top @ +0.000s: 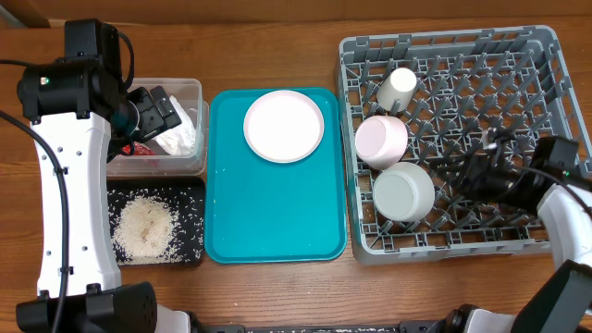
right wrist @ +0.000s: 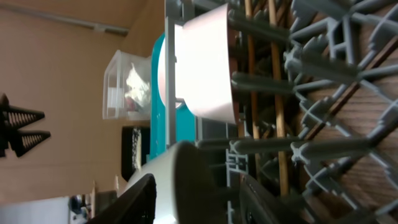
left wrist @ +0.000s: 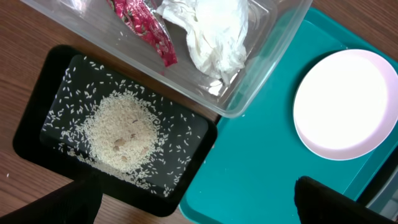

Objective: Sort waste into correct bins and load items into the dishwasher
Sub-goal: 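Lower the bowl upside down onto the rack tines, then open the right gripper and push the bowl into place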

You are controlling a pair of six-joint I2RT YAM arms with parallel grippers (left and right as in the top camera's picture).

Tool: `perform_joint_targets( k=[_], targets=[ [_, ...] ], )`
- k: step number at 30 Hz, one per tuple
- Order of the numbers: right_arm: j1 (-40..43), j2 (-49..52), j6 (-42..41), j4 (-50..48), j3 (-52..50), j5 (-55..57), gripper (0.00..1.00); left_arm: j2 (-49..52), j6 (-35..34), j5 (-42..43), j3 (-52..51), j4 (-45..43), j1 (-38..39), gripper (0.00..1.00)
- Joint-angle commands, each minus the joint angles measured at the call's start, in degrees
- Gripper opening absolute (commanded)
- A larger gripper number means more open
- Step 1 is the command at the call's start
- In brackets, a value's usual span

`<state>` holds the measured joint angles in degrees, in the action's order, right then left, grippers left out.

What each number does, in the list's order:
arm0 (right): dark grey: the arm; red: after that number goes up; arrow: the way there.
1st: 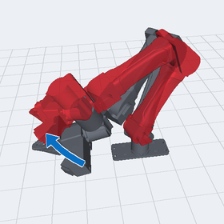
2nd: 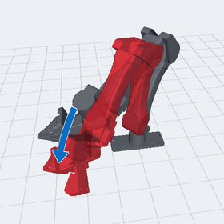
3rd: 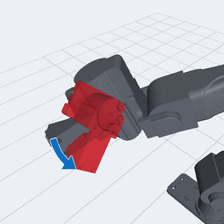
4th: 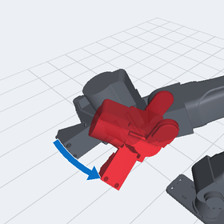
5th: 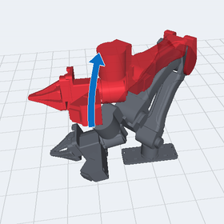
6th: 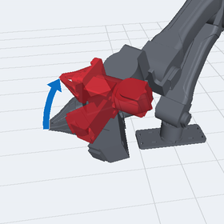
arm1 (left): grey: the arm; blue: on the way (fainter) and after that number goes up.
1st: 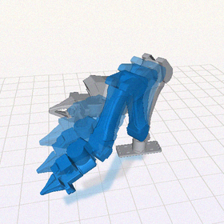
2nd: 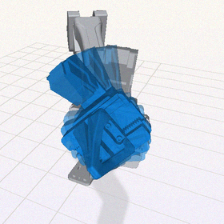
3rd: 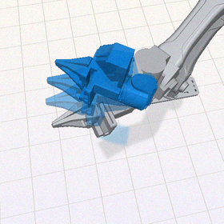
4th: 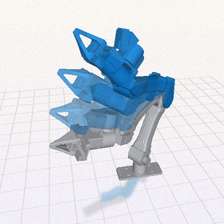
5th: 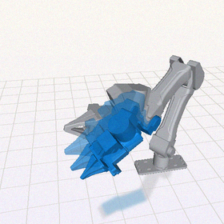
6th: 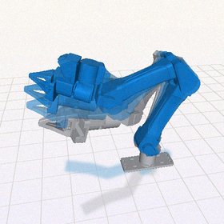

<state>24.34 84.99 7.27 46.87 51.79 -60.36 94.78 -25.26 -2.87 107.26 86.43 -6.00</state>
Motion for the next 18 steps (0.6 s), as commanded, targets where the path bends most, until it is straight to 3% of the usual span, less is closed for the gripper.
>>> perform_joint_targets(
  k=[1, 4, 8, 18],
  targets=[
    [-0.26, -0.94, -6.82, 2.45, 9.60, 3.43, 0.42, 0.26, 0.85, -0.52, 0.09, 0.09, 0.39, 1.00],
    [-1.84, -2.25, -6.86, 9.88, 16.63, 9.46, 0.32, 0.26, 0.85, -0.52, 0.09, 0.09, 0.39, 1.00],
    [-6.29, -4.68, -3.56, 18.34, 22.43, 16.22, 0.05, 0.26, 0.85, -0.52, 0.09, 0.11, 0.39, 1.00],
    [-21.24, -7.10, -3.06, 29.07, 21.55, 27.74, 0.05, 0.26, 0.85, -0.50, 0.09, 0.11, 0.39, 1.00]
  ],
)
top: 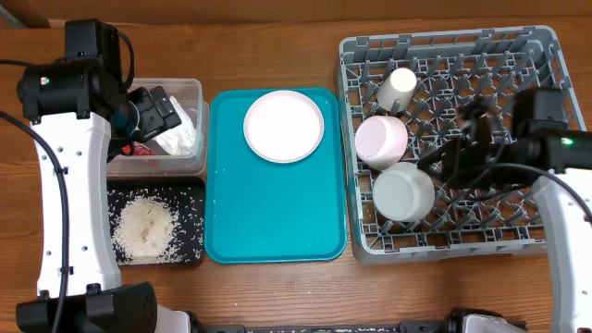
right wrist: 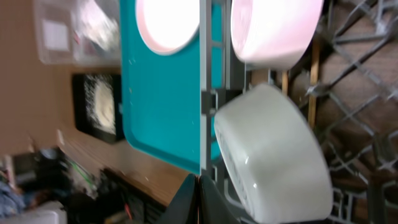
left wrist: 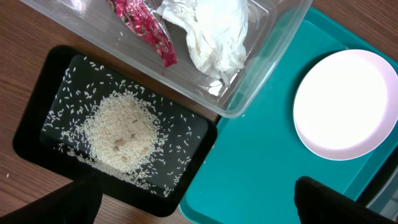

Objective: Sort waste into correct bins and load items into the dishwasher
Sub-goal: 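Open the right gripper and push the bowl into place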

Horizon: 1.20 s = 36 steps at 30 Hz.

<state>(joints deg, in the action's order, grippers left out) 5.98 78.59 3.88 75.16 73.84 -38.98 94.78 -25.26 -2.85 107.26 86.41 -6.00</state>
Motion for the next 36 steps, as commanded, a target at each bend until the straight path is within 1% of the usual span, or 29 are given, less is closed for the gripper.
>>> perform_joint_targets(
  k=[1, 5, 10, 13, 18, 22, 25, 27, 30, 31, 36],
  targets=[
    [-3.54, -0.70, 0.33, 0.85, -0.94, 6.69, 0.05, 0.26, 0.85, -0.55, 0.09, 0.11, 0.39, 1.00],
    [-5.20, -0.68, -2.73, 0.33, -2.67, 10.80, 0.06, 0.26, 0.85, -0.55, 0.09, 0.11, 0.39, 1.00],
    [-5.31, -0.68, -7.06, -2.43, -5.05, 17.09, 0.07, 0.26, 0.85, -0.55, 0.09, 0.11, 0.39, 1.00],
    [-5.31, -0.68, -8.66, -3.58, -6.21, 19.08, 0.08, 0.26, 0.85, -0.55, 0.09, 0.13, 0.39, 1.00],
    [-5.33, -0.68, -8.66, -5.20, -6.29, 19.23, 0.09, 0.26, 0.85, -0.55, 0.09, 0.11, 0.39, 1.00],
    [-5.33, -0.68, -8.66, -7.30, -6.29, 16.33, 0.09, 0.26, 0.85, -0.55, 0.09, 0.11, 0.39, 1.00],
    [-5.33, -0.68, -8.57, -7.15, -6.29, 13.49, 0.09, 0.26, 0.85, -0.55, 0.09, 0.13, 0.39, 1.00],
    [-5.33, -0.68, -7.54, -7.23, -6.29, 10.21, 0.09, 0.26, 0.85, -0.55, 0.09, 0.11, 0.39, 1.00],
    [-5.33, -0.70, -3.48, -6.93, -6.29, 0.90, 0.09, 0.26, 0.85, -0.55, 0.09, 0.11, 0.39, 1.00],
    [-5.33, -0.70, -3.39, -6.58, -6.29, -0.76, 0.09, 0.26, 0.85, -0.55, 0.09, 0.13, 0.39, 1.00],
    [-5.79, -0.68, -2.14, -2.73, -6.29, -0.46, 0.09, 0.26, 0.85, -0.52, 0.09, 0.13, 0.39, 1.00]
  ],
)
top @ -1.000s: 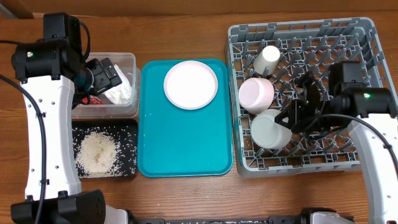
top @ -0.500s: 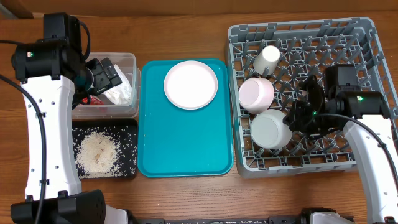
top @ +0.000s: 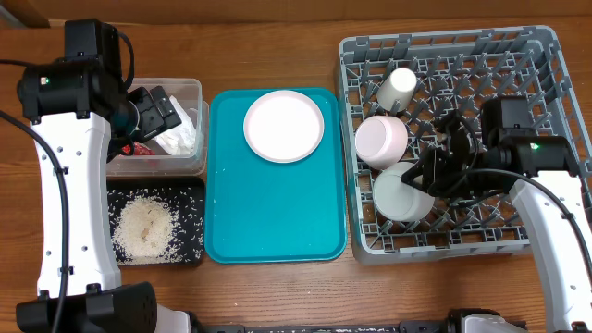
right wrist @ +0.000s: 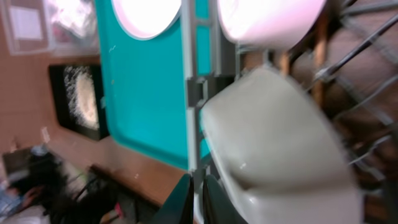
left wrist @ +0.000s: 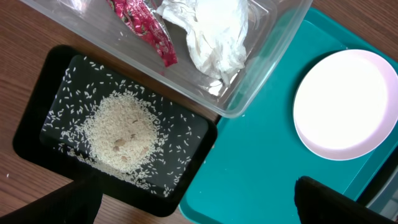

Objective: Sort waste into correct bins and load items into the dishwasher
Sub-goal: 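Open the right gripper and push the bowl into place, then move the right gripper left to the large pink plate on the tray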

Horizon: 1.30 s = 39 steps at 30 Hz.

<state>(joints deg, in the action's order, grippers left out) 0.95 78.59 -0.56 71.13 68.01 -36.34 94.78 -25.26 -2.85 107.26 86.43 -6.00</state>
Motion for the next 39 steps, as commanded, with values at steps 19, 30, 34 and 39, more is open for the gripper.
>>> perform_joint_targets(
  k=[19, 30, 34, 39],
  targets=[
    [-5.11, -0.68, -11.30, -0.15, -0.50, 26.82, 0.13, 0.26, 0.85, -0.55, 0.09, 0.11, 0.39, 1.00],
    [-5.14, -0.68, -11.28, -0.15, -0.50, 25.79, 0.16, 0.26, 0.85, -0.55, 0.09, 0.09, 0.39, 1.00],
    [-5.75, -0.68, -11.23, -0.63, -0.50, 22.47, 0.16, 0.26, 0.85, -0.55, 0.09, 0.09, 0.39, 1.00],
    [-9.40, -0.68, -11.28, -4.98, -0.52, 18.14, 0.16, 0.26, 0.85, -0.55, 0.09, 0.09, 0.39, 1.00]
  ],
)
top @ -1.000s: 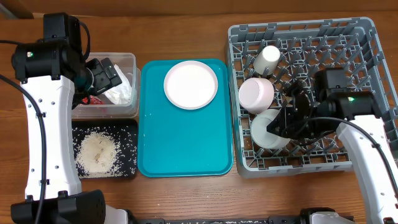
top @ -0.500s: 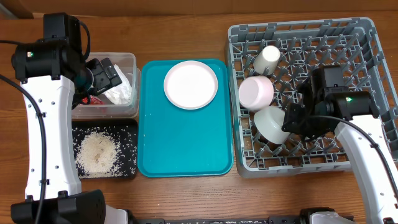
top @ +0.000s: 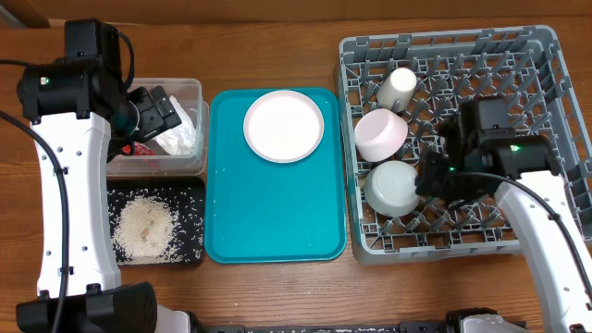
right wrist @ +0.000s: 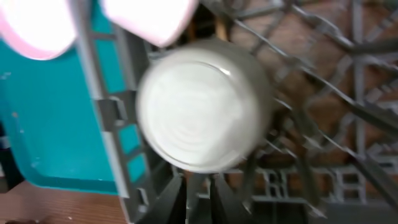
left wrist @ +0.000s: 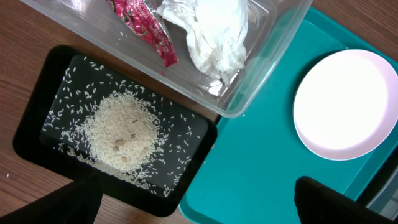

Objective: Sort waste into correct bins and load items into the dishwasher
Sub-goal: 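Move the right gripper left to the large pink plate on the tray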

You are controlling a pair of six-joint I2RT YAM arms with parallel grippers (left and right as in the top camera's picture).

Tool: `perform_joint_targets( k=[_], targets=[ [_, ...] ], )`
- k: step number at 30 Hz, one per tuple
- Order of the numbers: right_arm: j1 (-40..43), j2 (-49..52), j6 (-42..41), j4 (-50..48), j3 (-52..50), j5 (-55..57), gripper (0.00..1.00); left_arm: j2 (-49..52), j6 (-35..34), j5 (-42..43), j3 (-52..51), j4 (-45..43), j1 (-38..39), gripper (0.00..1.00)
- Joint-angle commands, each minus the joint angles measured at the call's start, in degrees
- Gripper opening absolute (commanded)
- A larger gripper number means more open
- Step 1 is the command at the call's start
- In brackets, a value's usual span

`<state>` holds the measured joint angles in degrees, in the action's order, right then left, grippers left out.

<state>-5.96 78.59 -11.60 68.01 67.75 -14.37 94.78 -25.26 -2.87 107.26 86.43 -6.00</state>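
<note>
A pale grey bowl (top: 388, 188) sits bottom-up near the front left of the grey dish rack (top: 546, 55), filling the right wrist view as the bowl (right wrist: 202, 115). My right gripper (top: 431, 176) is at the bowl's right side; in its wrist view the right gripper (right wrist: 199, 198) is blurred, its jaws nearly together with no object between them. A pink bowl (top: 381, 134) and a white cup (top: 396, 90) stand behind. A pink plate (top: 284, 126) lies on the teal tray (top: 277, 222). My left gripper (left wrist: 199, 205) hangs open above the bins.
A clear bin (top: 190, 92) at the left holds a red wrapper (left wrist: 143, 28) and crumpled tissue (left wrist: 214, 31). In front of it a black tray (left wrist: 37, 118) holds scattered rice (left wrist: 121, 134). The rack's upright tines surround my right gripper.
My right gripper has moved lower against the grey bowl, which now sits a little further left and more bottom-up. The pink bowl has tilted slightly. The left arm is unchanged.
My right gripper was open low in the rack, right of the grey bowl. Then it was raised and shut above the bowl's right side, then closer over the bowl. Now it is at the bowl, which has shifted left. The left arm stayed still throughout.
</note>
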Motion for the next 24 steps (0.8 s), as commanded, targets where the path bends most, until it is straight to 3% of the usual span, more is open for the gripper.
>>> perform_joint_targets(
  k=[1, 9, 15, 19, 24],
  targets=[
    [-3.54, -0.68, -0.24, -2.93, -0.26, -3.80, 0.16, 0.26, 0.85, -0.52, 0.09, 0.09, 0.39, 1.00],
    [-16.31, 5.03, -1.95, -10.58, 2.14, 0.72, 0.21, 0.26, 0.85, -0.52, 0.09, 0.11, 0.39, 1.00],
    [-20.96, 18.58, -1.44, -2.47, 19.78, 7.56, 0.21, 0.26, 0.85, -0.50, 0.09, 0.09, 0.39, 1.00],
    [-23.61, 30.21, -0.39, 0.44, 37.00, 14.03, 0.22, 0.26, 0.85, -0.52, 0.09, 0.11, 0.42, 1.00],
    [-24.41, 37.51, 4.44, -6.21, 40.65, 14.99, 0.27, 0.26, 0.85, -0.52, 0.09, 0.11, 0.39, 1.00]
  ],
)
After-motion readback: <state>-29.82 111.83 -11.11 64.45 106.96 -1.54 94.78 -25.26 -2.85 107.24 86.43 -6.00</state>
